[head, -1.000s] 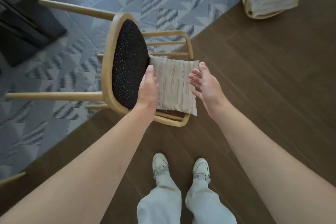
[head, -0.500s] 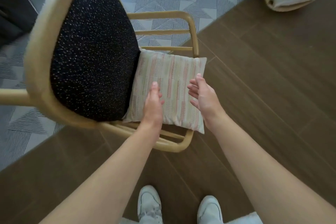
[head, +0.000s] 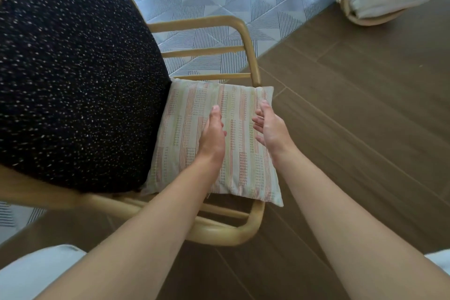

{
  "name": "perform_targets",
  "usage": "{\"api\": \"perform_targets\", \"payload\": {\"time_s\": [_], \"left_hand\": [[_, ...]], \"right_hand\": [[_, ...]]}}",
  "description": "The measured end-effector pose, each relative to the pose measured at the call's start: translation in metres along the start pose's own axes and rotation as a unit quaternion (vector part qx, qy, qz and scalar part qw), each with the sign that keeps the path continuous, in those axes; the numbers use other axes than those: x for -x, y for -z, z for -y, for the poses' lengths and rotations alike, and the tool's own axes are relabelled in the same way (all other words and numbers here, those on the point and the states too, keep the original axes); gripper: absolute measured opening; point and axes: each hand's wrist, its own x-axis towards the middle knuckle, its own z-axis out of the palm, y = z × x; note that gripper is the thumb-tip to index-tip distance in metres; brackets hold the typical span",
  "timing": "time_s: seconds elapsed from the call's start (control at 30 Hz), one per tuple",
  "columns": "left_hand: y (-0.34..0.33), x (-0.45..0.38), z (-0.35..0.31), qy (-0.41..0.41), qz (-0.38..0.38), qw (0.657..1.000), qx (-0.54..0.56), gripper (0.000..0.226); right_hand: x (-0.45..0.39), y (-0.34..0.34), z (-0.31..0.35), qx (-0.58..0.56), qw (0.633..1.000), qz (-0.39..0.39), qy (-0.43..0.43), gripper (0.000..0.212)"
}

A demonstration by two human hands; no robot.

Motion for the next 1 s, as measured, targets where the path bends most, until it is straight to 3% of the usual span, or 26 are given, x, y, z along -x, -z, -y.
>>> {"api": "perform_targets", "payload": {"time_s": [0.43, 0.83, 1.0], "left_hand": [[-0.016, 0.005, 0.001, -0.028, 0.061, 0.995, -0.075, 0.057], [-0.037, 0.001, -0.007, 0.016, -0.017, 1.000, 0.020, 0.065], [-0.013, 0.023, -0.050, 0.051, -0.045, 0.997, 0.037, 0.050]], "right_hand": [[-0.002, 0.005, -0.014, 0.020, 1.000, 0.002, -0.018, 0.033], [-0.016, 0.010, 0.001, 0.038, 0.999, 0.012, -0.012, 0.039], [0.008, -0.004, 0.047, 0.046, 0.998, 0.028, -0.021, 0.048]]}}
